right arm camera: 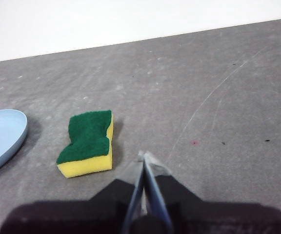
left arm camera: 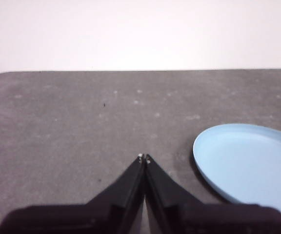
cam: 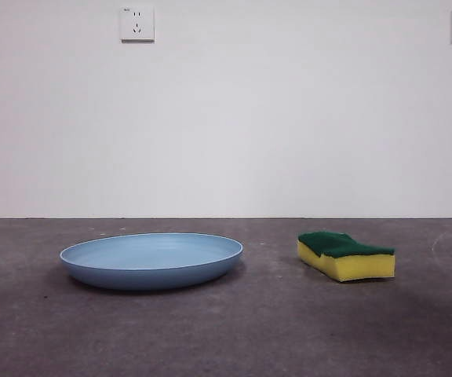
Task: Pick up the plate,pick up the cloth,clean the plate with the cloth
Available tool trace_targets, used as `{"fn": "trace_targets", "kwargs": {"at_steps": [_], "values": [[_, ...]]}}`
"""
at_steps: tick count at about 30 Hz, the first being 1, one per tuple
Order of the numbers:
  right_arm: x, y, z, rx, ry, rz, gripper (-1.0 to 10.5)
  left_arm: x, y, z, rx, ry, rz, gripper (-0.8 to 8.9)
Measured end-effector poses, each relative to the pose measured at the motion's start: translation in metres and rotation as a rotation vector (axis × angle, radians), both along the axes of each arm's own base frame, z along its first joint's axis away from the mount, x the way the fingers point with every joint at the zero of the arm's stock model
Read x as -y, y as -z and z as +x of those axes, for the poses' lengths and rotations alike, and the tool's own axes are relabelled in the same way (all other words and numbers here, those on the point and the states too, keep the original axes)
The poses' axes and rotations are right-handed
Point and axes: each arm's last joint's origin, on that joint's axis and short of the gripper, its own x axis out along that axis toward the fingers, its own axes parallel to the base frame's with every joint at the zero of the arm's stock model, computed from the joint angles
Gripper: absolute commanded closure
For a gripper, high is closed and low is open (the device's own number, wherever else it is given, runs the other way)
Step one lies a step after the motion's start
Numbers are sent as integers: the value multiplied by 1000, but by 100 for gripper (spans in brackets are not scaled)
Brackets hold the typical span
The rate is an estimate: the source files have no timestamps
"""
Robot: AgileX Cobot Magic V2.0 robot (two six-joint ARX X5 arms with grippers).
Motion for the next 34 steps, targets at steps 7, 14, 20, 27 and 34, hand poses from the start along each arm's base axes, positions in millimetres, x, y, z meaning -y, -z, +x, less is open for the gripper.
{"fn": "trace_targets", "kwargs": {"at_steps": [7,14,20,27,34], "values": [[0,-13,-1,25,17,111,958,0,-10,-2,2,-11,-146,819],[1,-70,-5,90,18,158,958,-1,-64,-12,7,-12,-200,819],[0,-120,3,54,20,155,957,1,-110,-7,-70,26,-202,819],[-7,-168,26,-70,-80,82,957,9,-156,19,-150,214,-200,819],[-15,-193,63,-293,-203,-12,946,17,-169,54,-342,325,-211,813]]}}
